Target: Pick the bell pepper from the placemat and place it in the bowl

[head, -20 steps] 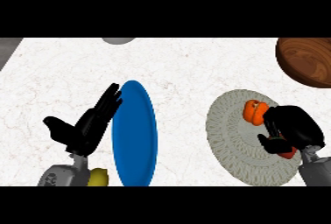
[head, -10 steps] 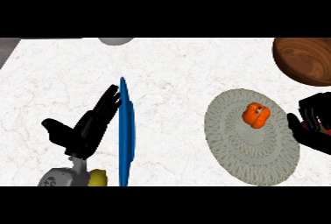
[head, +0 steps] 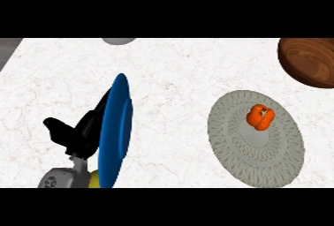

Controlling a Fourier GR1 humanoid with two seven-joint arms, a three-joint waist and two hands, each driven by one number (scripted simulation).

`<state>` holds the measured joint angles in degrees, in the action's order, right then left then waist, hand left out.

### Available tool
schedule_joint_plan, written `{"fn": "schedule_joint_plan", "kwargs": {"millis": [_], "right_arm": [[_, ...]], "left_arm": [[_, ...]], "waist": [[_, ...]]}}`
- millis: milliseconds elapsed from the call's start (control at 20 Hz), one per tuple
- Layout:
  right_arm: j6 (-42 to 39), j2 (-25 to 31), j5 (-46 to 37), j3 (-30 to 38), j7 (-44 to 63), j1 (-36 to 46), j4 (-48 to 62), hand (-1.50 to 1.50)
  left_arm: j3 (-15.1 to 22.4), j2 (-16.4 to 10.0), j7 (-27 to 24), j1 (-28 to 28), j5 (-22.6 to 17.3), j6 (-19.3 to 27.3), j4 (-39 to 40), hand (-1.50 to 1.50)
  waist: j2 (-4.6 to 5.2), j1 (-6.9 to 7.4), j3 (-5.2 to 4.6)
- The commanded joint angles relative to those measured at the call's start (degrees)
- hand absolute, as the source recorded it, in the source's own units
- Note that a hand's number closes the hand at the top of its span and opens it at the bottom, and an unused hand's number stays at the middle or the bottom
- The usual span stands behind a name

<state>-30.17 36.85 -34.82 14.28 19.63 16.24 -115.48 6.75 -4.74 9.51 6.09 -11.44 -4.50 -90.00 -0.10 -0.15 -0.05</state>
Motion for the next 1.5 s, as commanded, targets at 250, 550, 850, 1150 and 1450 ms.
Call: {"fn": "schedule_joint_plan", "kwargs": {"millis": [250, 550, 850, 1150, 1450], "right_arm": [[1.82, 3.99, -0.25, 4.16, -2.96, 14.90, 17.93, 1.50], [8.40, 3.66, -2.63, 3.95, -9.68, 21.18, 33.87, 1.50], [22.65, 2.82, -9.62, 2.19, -21.73, 26.64, 56.31, 1.50], [33.40, 3.37, -17.90, -1.26, -27.70, 33.01, 74.19, 1.50], [33.45, 4.57, -23.00, -3.21, -25.85, 37.11, 88.51, 1.50]], "left_arm": [[-0.46, 1.22, -0.39, 0.64, 0.18, -0.66, 1.17, 0.00], [2.15, 4.51, 3.40, 4.09, 3.21, 3.52, -0.60, 0.00], [-0.79, 0.15, 0.70, 0.90, -0.08, -2.40, -1.48, 0.00], [1.28, 1.96, 3.21, 2.11, 1.37, -0.52, -3.20, 0.00], [0.45, 1.45, -0.56, 2.47, 0.49, -3.44, 1.49, 0.00]], "waist": [[0.25, 0.78, 0.03], [0.31, 1.05, 0.07], [0.74, 2.52, 0.11], [1.12, 3.55, 0.17], [1.74, 4.33, 0.14]]}}
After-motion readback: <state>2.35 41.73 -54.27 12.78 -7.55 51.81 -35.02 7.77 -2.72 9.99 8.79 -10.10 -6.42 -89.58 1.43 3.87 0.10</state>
